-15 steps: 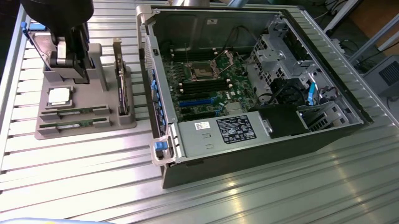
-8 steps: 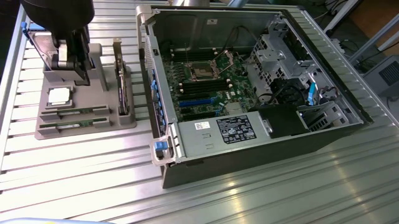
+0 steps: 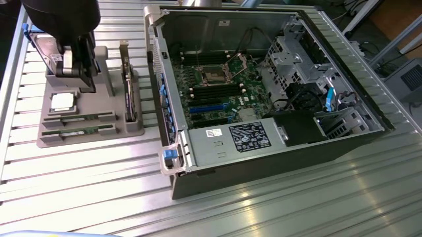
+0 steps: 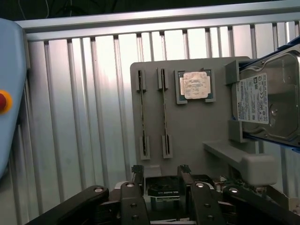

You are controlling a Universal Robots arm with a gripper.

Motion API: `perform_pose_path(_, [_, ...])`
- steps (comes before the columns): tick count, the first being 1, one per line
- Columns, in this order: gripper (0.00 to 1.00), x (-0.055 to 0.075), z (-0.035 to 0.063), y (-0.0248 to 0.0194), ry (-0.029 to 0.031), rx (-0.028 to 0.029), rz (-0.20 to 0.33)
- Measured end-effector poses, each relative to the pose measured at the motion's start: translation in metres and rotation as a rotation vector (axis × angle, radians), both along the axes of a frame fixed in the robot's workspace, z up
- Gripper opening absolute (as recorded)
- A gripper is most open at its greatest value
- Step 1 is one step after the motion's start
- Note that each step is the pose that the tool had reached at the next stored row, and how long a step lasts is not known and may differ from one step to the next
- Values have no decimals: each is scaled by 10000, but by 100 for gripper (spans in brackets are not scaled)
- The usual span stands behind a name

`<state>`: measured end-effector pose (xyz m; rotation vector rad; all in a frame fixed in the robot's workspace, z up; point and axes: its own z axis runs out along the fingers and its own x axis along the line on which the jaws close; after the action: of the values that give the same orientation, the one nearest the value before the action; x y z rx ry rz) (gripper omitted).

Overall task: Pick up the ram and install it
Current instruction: 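Pick up the ram and move it above insertion slot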

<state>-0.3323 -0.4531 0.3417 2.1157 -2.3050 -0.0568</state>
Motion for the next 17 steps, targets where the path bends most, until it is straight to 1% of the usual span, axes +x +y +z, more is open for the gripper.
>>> perform_pose_path(10, [42, -11, -87, 0, 1, -1, 0])
perform_pose_path(17, [42, -41, -144, 1, -1, 1, -1])
